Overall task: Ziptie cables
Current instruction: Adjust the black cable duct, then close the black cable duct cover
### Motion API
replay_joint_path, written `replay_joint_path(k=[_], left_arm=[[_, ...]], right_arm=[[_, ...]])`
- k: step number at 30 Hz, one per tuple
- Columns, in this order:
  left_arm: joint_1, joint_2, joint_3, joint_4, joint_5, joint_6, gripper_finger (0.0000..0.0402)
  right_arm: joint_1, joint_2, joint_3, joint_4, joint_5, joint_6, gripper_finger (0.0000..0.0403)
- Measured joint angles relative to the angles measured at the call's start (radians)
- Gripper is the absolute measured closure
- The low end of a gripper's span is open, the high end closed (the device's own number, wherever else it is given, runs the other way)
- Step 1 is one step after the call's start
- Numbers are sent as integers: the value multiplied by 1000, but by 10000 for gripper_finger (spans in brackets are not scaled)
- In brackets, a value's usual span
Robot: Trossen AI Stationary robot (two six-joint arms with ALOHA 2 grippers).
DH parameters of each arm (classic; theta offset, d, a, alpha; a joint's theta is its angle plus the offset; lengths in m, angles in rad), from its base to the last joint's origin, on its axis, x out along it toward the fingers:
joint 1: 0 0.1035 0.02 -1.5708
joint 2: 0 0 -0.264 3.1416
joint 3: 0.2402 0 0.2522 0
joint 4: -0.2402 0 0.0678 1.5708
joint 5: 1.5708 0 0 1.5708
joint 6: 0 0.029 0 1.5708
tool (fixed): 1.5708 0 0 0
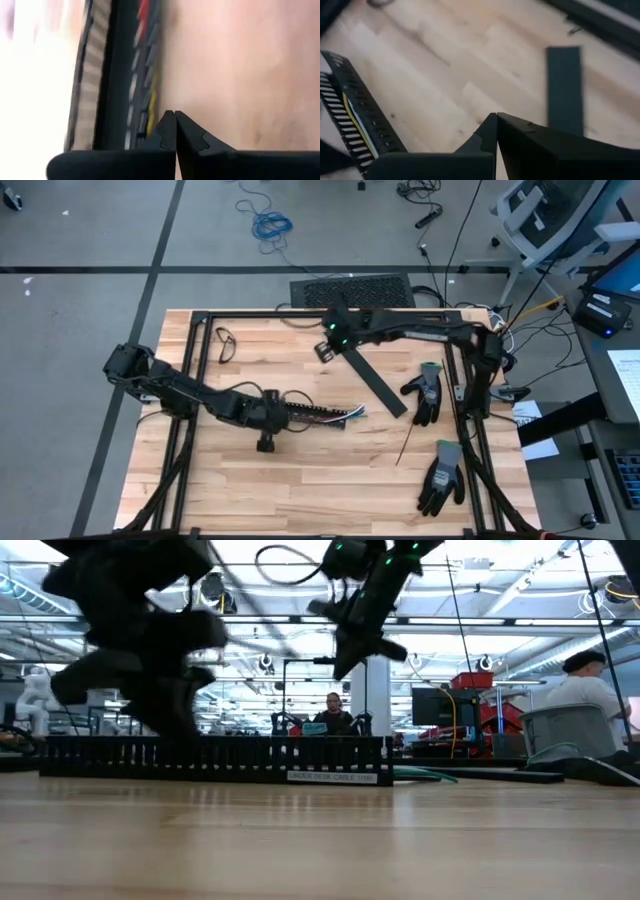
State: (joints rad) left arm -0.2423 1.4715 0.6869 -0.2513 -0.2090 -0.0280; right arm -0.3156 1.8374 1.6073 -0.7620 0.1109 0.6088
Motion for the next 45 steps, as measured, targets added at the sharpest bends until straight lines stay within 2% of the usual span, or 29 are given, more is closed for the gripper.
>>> replay_joint_path(k=[3, 5, 12, 16, 21, 24, 29, 32, 34, 36, 41, 45], left_arm=[[41, -1, 2, 94, 54, 170, 401], [80, 11, 2, 151, 85, 216, 401], [185, 87, 2, 327, 220, 240, 401], [218, 126, 2, 408, 206, 248, 401], [254, 83, 67, 389, 191, 263, 401], [280, 16, 133, 395, 192, 339, 401], [363, -96, 255, 249, 170, 379, 401], [451, -184, 295, 136, 175, 375, 401], [507, -234, 298, 95, 178, 376, 401], [557, -284, 297, 49, 184, 376, 401], [655, -368, 296, -81, 207, 411, 401], [702, -388, 296, -133, 228, 435, 401]], right_arm=[[-21, -62, 0, -30, 26, -10, 403], [-30, -102, 0, -48, 48, -20, 403], [-38, -200, 2, -106, 70, -23, 403], [-34, -240, 2, -136, 115, -39, 403], [-6, -266, 2, -292, 129, -83, 403], [33, -263, -9, -414, 166, -105, 403], [77, -257, -101, -274, 256, -81, 403], [58, -220, -170, -74, 189, -63, 395], [53, -180, -206, -2, 157, -39, 377], [61, -132, -226, -5, 147, -7, 350], [75, -25, -242, -186, 145, 107, 254], [59, 34, -241, -142, 144, 127, 179]])
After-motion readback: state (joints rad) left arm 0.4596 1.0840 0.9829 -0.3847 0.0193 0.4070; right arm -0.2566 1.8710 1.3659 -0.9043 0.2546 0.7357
